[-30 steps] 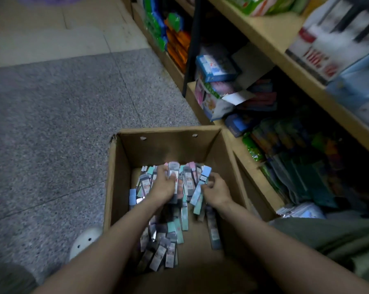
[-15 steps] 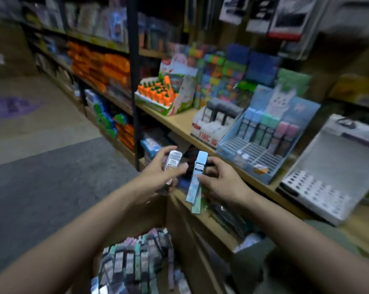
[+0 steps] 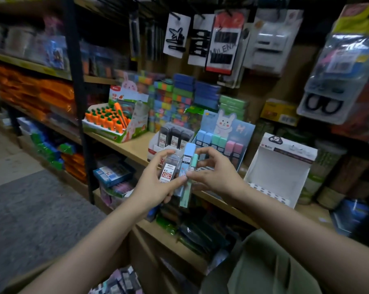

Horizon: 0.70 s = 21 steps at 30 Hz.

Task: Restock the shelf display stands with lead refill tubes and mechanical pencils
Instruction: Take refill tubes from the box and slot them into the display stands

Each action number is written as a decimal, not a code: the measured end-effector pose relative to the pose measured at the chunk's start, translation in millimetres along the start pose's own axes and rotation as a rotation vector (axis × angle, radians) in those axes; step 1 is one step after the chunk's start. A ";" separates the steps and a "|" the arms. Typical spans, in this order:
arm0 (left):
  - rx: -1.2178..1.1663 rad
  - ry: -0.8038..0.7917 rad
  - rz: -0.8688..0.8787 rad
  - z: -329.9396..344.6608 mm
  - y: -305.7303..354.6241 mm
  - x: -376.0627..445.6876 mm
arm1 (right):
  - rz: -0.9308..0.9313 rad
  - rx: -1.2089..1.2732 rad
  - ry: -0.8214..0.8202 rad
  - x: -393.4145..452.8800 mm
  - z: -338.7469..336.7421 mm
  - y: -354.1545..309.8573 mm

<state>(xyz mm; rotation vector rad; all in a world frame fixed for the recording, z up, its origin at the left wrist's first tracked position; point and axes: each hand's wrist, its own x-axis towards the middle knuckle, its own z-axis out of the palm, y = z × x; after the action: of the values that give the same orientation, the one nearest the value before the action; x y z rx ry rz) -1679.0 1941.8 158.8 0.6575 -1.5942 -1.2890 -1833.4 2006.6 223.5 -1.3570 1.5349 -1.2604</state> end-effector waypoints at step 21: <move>-0.118 0.157 -0.076 -18.8 -15.6 22.1 | -0.368 -1.043 0.256 106.1 -73.1 -11.9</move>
<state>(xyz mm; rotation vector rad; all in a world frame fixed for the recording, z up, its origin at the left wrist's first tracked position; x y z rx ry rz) -1673.3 1910.2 151.4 0.7329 -1.3674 -1.3419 -1918.9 1918.0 263.2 -2.2595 2.3594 -0.8300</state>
